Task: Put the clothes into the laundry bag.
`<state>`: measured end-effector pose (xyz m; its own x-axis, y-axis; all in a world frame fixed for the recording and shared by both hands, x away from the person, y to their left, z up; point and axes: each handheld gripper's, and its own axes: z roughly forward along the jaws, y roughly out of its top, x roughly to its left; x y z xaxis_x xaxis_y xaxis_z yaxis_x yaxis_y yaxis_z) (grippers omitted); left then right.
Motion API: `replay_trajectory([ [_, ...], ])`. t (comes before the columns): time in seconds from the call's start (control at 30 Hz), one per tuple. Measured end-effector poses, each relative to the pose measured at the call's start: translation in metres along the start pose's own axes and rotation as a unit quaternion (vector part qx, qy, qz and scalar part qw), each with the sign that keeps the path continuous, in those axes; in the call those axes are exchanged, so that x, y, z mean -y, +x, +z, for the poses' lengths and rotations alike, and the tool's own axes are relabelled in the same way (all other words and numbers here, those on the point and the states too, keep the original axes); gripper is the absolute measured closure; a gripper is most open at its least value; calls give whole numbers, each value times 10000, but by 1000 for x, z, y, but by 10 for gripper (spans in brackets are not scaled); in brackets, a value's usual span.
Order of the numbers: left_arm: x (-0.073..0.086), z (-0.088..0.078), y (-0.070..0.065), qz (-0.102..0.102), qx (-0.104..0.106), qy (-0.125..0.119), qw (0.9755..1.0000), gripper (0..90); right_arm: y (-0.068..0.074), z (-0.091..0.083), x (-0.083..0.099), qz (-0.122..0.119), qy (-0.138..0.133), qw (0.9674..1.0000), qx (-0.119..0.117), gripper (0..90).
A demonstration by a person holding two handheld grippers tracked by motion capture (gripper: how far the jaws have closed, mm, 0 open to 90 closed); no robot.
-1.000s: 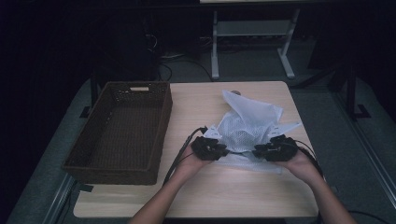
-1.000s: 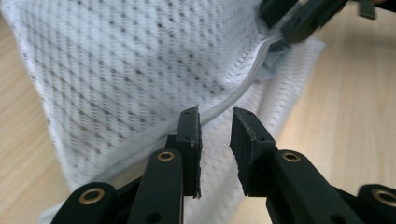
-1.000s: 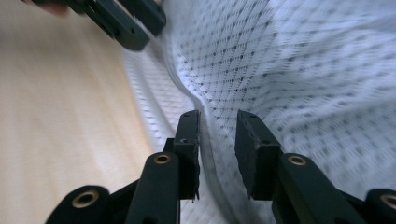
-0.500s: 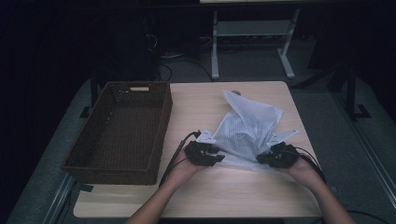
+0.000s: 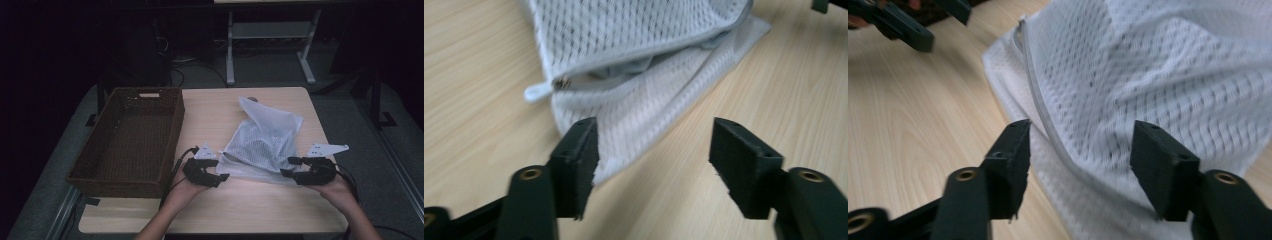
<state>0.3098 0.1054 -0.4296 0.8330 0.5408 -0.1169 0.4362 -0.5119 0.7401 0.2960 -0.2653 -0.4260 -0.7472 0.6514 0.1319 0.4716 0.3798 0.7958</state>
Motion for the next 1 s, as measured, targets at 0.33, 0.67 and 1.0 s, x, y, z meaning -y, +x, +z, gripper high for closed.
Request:
replay_trajectory([
  [0.33,30,-13,-10,-119,-204,137,9996,178,8,-19,32,162,-99,9989,419,257],
  [0.67,50,-15,-21,46,-268,255,9993,143,18,-29,62,396,43,9958,820,152],
  [1.0,51,-13,-23,270,-261,265,9989,143,17,-24,63,108,158,9965,809,134],
])
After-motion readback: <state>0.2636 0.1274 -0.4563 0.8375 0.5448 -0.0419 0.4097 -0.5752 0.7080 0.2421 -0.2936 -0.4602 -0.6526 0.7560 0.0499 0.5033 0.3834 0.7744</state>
